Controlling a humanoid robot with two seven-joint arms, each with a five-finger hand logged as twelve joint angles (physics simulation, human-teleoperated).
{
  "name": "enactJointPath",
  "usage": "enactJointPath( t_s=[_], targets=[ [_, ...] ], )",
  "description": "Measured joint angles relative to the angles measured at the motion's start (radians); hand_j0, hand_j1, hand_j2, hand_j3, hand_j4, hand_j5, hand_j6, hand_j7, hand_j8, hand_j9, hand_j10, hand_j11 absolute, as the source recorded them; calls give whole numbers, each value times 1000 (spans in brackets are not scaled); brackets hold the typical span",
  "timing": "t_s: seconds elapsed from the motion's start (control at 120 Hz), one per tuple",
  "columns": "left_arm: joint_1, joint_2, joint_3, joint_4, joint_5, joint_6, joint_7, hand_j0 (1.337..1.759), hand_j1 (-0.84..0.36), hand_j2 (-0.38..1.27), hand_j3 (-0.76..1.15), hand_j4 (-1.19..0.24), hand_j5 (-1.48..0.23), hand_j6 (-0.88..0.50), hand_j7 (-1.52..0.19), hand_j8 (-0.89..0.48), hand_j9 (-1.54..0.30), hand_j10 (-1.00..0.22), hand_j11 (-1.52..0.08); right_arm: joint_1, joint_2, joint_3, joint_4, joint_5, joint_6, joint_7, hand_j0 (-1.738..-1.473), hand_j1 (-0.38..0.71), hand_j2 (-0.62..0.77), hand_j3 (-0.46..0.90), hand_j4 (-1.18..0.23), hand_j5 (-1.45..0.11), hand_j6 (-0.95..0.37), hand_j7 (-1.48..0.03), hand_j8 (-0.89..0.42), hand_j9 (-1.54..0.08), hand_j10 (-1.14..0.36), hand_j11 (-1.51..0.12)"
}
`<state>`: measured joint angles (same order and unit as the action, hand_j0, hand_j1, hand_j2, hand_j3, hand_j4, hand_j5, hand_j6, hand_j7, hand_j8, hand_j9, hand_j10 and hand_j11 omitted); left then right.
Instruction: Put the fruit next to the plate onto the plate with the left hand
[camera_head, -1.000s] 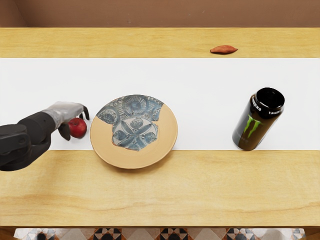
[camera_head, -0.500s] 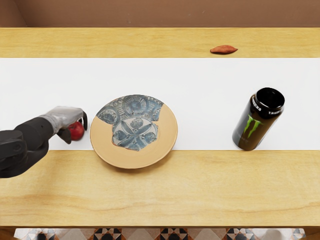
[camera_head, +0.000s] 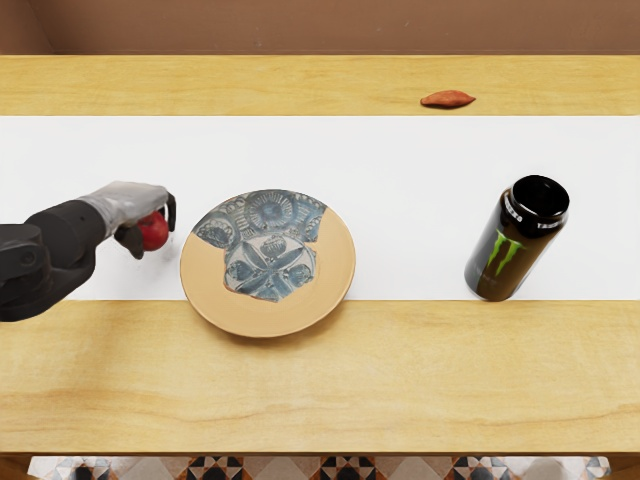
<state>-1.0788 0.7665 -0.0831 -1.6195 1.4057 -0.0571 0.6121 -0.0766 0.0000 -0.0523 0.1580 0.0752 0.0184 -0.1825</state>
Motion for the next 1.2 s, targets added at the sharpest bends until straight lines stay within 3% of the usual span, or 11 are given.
enactJointPath(
  t_s=[0.208, 0.483, 0.758, 0.958, 1.092, 1.2],
  targets=[
    [-151, -45, -9, -3, -118, -80, -1, 1647, -378, 410, 0, -479, -1042, -285, -1002, -303, -1010, -724, -1011, 0, 0, 0, 0, 0, 0, 0, -1658, -349, 0, 0, 0, 0, 0, 0, 0, 0, 0, 0],
    [-156, -208, -67, -4, -189, -144, -1, 1649, -405, 456, 0, -476, -1040, -280, -1000, -291, -1004, -710, -1009, 0, 0, 0, 0, 0, 0, 0, -1658, -349, 0, 0, 0, 0, 0, 0, 0, 0, 0, 0],
    [-106, -241, -64, 0, -187, -146, -1, 1649, -364, 370, 0, -506, -1017, -304, -992, -315, -1002, -716, -1004, 0, 0, 0, 0, 0, 0, 0, -1658, -349, 0, 0, 0, 0, 0, 0, 0, 0, 0, 0],
    [-95, -251, -51, 6, -183, -147, -1, 1649, -406, 495, 0, -497, -986, -298, -958, -305, -964, -699, -966, 0, 0, 0, 0, 0, 0, 0, -1658, -349, 0, 0, 0, 0, 0, 0, 0, 0, 0, 0],
    [-96, -254, -55, 6, -182, -122, -1, 1653, -115, 271, 0, -319, -591, -217, -577, -219, -580, -444, -581, 0, 0, 0, 0, 0, 0, 0, -1658, -349, 0, 0, 0, 0, 0, 0, 0, 0, 0, 0],
    [-102, -243, -59, 3, -190, -115, -1, 1655, 58, 164, 0, -204, -369, -145, -360, -146, -362, -278, -362, 0, 0, 0, 0, 0, 0, 0, -1658, -349, 0, 0, 0, 0, 0, 0, 0, 0, 0, 0]
  ],
)
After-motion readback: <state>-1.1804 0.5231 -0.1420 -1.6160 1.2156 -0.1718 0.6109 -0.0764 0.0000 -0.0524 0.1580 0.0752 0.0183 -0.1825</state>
